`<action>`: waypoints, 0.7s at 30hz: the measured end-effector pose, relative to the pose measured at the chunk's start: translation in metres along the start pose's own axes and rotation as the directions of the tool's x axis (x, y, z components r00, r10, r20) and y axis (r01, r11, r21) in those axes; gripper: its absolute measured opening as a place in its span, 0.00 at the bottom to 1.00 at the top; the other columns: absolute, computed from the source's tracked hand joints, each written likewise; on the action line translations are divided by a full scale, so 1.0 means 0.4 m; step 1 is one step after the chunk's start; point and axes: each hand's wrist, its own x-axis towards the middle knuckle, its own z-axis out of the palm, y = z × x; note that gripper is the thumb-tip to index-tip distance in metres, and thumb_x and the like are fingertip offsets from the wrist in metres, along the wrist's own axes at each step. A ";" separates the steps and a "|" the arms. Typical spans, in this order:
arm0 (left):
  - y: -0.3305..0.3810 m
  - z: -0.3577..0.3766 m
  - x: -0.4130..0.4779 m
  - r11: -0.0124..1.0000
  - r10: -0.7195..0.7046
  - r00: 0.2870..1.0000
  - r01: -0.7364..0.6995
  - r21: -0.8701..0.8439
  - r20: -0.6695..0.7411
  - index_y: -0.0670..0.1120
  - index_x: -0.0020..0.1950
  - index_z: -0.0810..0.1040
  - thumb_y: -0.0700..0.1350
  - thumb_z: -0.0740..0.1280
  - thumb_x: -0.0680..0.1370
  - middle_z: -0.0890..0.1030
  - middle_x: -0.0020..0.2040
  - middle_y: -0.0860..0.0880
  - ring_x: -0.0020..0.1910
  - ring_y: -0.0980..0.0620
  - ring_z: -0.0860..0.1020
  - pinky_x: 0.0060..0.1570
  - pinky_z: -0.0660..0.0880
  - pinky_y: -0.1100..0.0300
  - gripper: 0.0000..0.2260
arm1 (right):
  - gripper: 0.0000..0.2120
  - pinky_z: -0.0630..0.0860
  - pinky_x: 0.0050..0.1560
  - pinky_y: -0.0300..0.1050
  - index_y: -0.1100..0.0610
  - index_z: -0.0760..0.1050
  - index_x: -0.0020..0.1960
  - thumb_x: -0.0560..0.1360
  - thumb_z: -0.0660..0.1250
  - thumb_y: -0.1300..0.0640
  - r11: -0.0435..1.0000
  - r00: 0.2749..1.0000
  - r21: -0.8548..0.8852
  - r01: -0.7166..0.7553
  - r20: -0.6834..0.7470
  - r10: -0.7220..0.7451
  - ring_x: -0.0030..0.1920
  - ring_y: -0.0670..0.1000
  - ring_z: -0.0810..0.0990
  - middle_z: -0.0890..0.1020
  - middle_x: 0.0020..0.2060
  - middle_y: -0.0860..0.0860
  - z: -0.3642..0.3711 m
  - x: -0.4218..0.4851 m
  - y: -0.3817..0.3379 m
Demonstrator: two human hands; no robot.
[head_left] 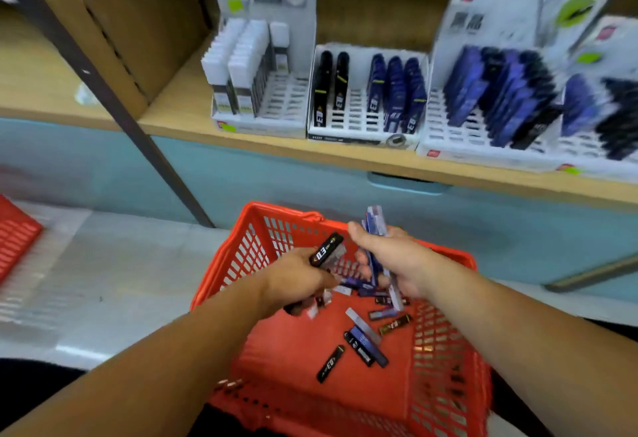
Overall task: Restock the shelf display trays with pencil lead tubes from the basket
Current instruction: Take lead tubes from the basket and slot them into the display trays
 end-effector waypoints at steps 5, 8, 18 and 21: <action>0.178 -0.036 -0.100 0.980 0.178 0.984 -0.176 0.096 -0.015 0.45 0.45 0.74 0.38 0.71 0.78 0.70 0.26 0.49 0.21 0.53 0.67 0.22 0.64 0.65 0.06 | 0.12 0.57 0.23 0.37 0.49 0.79 0.50 0.75 0.75 0.43 0.991 0.993 -0.071 0.115 0.027 -0.114 0.26 0.48 0.71 0.73 0.29 0.49 -0.048 -0.135 -0.170; 0.267 -0.040 -0.137 0.951 0.251 0.968 -0.248 0.183 0.010 0.45 0.44 0.75 0.40 0.71 0.77 0.70 0.26 0.49 0.22 0.52 0.67 0.24 0.66 0.63 0.06 | 0.08 0.58 0.23 0.36 0.50 0.79 0.47 0.76 0.75 0.48 0.972 0.975 -0.075 0.222 0.028 -0.221 0.26 0.49 0.70 0.73 0.28 0.50 -0.067 -0.195 -0.246; 0.418 -0.001 -0.132 0.967 0.248 0.968 -0.246 0.070 -0.026 0.40 0.46 0.78 0.39 0.72 0.74 0.71 0.27 0.46 0.23 0.49 0.66 0.26 0.64 0.61 0.05 | 0.13 0.60 0.24 0.40 0.53 0.75 0.50 0.75 0.77 0.50 0.898 0.932 -0.261 0.355 0.028 -0.360 0.26 0.49 0.72 0.75 0.26 0.49 -0.134 -0.264 -0.364; 0.456 0.012 -0.115 0.962 0.271 0.961 -0.268 0.050 -0.051 0.40 0.50 0.81 0.43 0.73 0.74 0.73 0.29 0.47 0.24 0.50 0.66 0.26 0.63 0.60 0.09 | 0.11 0.60 0.25 0.40 0.55 0.78 0.52 0.77 0.76 0.50 0.897 0.935 -0.265 0.354 0.069 -0.348 0.25 0.47 0.72 0.75 0.26 0.50 -0.162 -0.264 -0.386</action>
